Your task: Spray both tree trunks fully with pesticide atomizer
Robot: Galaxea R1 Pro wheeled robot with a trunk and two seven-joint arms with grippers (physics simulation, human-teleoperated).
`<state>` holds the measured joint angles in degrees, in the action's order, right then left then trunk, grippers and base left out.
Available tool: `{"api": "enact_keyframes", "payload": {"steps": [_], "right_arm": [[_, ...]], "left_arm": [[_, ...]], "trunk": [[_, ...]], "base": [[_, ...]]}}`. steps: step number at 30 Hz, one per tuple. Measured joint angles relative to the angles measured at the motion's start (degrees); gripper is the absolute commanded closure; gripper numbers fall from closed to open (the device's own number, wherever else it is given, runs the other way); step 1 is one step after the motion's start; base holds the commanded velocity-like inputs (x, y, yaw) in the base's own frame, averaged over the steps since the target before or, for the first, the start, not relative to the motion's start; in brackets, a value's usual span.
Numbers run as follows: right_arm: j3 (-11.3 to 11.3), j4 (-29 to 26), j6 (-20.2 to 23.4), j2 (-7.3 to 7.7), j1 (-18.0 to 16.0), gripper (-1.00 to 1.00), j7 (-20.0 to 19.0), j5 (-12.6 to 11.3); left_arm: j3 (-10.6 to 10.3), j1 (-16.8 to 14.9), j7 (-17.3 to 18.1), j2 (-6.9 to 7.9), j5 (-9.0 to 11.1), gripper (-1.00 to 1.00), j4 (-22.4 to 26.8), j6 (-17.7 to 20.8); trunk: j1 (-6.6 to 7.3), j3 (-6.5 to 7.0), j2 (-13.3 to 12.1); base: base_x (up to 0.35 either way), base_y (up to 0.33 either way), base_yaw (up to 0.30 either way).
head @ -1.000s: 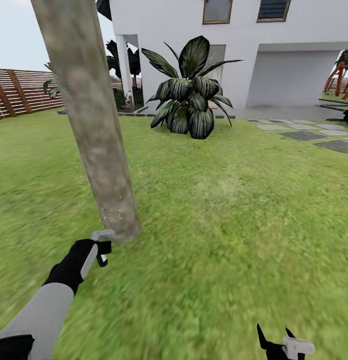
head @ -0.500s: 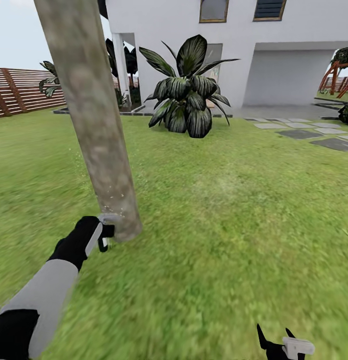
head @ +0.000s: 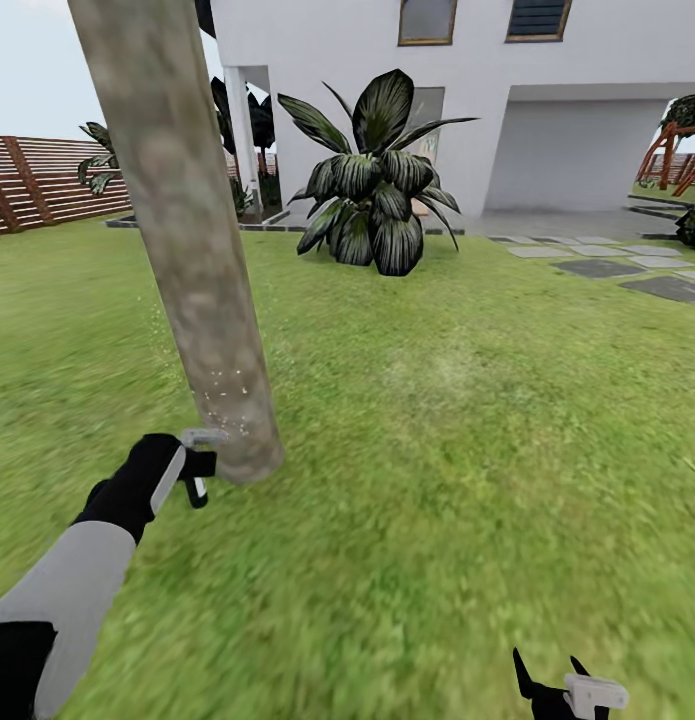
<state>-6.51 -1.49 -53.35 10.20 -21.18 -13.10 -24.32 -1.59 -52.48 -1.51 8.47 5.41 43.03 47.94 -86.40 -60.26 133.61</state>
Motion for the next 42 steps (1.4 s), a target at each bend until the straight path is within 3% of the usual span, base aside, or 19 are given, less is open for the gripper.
{"api": "enact_keyframes", "payload": {"steps": [3,5,10,13,17,19,22,23,25,26,30,34,36,39,42], "right_arm": [[0.0,0.0,0.0,0.0,0.0,-1.0,0.0,0.0],[0.0,0.0,0.0,0.0,0.0,-1.0,0.0,0.0],[0.0,0.0,0.0,0.0,0.0,-1.0,0.0,0.1],[0.0,0.0,0.0,0.0,0.0,-1.0,0.0,0.1],[0.0,0.0,0.0,0.0,0.0,-1.0,0.0,0.1],[0.0,0.0,0.0,0.0,0.0,-1.0,0.0,0.1],[0.0,0.0,0.0,0.0,0.0,-1.0,0.0,0.1],[0.0,0.0,0.0,0.0,0.0,-1.0,0.0,0.1],[0.0,0.0,0.0,0.0,0.0,-1.0,0.0,0.1],[0.0,0.0,0.0,0.0,0.0,-1.0,0.0,0.1],[0.0,0.0,0.0,0.0,0.0,-1.0,0.0,0.1],[0.0,0.0,0.0,0.0,0.0,-1.0,0.0,0.1],[0.0,0.0,0.0,0.0,0.0,-1.0,0.0,0.1],[0.0,0.0,0.0,0.0,0.0,-1.0,0.0,0.1],[0.0,0.0,0.0,0.0,0.0,-1.0,0.0,0.1]], "left_arm": [[0.2,-0.3,0.2,0.91,-0.3,1.0,0.1,1.7],[0.3,-0.3,0.3,2.83,-0.4,1.0,0.1,2.3],[0.3,-0.3,0.3,4.63,0.1,1.0,0.1,2.4],[0.0,0.1,0.3,4.1,0.4,1.0,0.2,2.3],[-0.2,0.1,0.3,-1.13,0.5,1.0,0.2,2.4],[-0.4,0.1,0.3,-2.55,0.3,1.0,0.2,2.4],[0.0,0.1,0.3,-2.13,-0.2,1.0,0.1,2.5],[0.1,0.1,0.3,-1.29,-0.6,1.0,0.1,2.5],[0.3,0.1,0.3,2.19,-0.9,1.0,0.1,2.5],[0.3,0.1,0.3,2.62,0.1,1.0,0.1,2.5],[-0.1,0.1,0.2,1.93,0.5,1.0,0.3,2.5],[-0.3,-0.7,0.1,-2.84,0.4,1.0,2.3,4.3],[-0.3,-0.8,0.0,-3.49,-0.3,1.0,5.0,7.0],[0.0,-0.9,0.0,-2.78,-0.8,1.0,8.4,8.9],[0.5,-1.4,0.0,0.54,-1.0,1.0,8.9,9.4]], "trunk": [[0.0,0.0,0.0],[0.0,0.0,0.0],[0.0,0.0,0.0],[0.0,0.0,0.0],[0.0,0.0,0.0],[0.0,0.0,0.0],[0.0,0.0,0.0],[0.0,0.0,0.0],[0.0,0.0,0.0],[0.0,0.0,0.0],[0.0,0.0,0.0],[0.0,0.0,0.0],[0.0,0.0,0.0],[0.0,0.0,0.0],[0.0,0.0,0.0]], "base": [[0.194,0.204,0.0],[0.187,0.269,0.0],[0.077,0.117,0.0],[0.003,0.005,0.0],[0.0,0.0,0.0],[0.0,0.0,0.0],[0.0,0.0,0.0],[0.0,0.0,0.0],[-0.151,0.0,0.0],[-0.272,0.0,0.0],[-0.323,0.0,0.0],[-0.172,0.0,0.0],[-0.016,0.0,0.0],[-0.003,0.0,0.0],[0.0,0.0,0.0]]}}
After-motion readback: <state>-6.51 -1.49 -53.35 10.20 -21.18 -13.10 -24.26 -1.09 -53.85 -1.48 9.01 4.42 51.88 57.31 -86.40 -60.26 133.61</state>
